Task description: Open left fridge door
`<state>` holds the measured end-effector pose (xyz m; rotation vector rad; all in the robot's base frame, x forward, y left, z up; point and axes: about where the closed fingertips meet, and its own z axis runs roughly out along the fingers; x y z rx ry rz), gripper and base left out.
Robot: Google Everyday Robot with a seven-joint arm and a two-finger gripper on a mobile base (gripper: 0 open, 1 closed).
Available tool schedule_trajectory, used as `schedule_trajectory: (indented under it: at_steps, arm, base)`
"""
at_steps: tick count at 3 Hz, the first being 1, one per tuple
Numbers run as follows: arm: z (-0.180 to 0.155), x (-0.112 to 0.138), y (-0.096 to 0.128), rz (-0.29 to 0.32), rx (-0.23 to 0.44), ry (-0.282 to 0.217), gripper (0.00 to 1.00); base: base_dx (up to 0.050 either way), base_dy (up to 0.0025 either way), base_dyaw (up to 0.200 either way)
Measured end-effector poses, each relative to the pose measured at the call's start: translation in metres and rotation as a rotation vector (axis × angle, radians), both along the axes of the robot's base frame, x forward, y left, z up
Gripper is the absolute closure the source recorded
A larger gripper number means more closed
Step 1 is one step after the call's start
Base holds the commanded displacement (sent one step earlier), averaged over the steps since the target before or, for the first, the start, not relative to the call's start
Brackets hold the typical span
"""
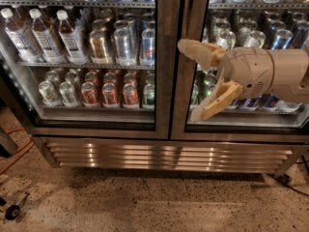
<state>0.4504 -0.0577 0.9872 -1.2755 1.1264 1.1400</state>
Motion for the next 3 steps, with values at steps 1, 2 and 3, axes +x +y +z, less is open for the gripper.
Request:
schedule_trajectory:
  at_steps: [1, 2, 3]
  arm:
    - [0.0, 0.0, 0.0, 0.0, 0.0, 0.0, 0.0]
    - [0.0, 0.0, 0.0, 0.0, 0.0, 0.0, 0.0]
    - [0.0, 0.0, 0.0, 0.0, 0.0, 0.0, 0.0]
  base:
    - [0.05, -0.00001, 0.0]
    - [0.05, 0.00006, -0.002]
    - [0.05, -0.00006, 0.001]
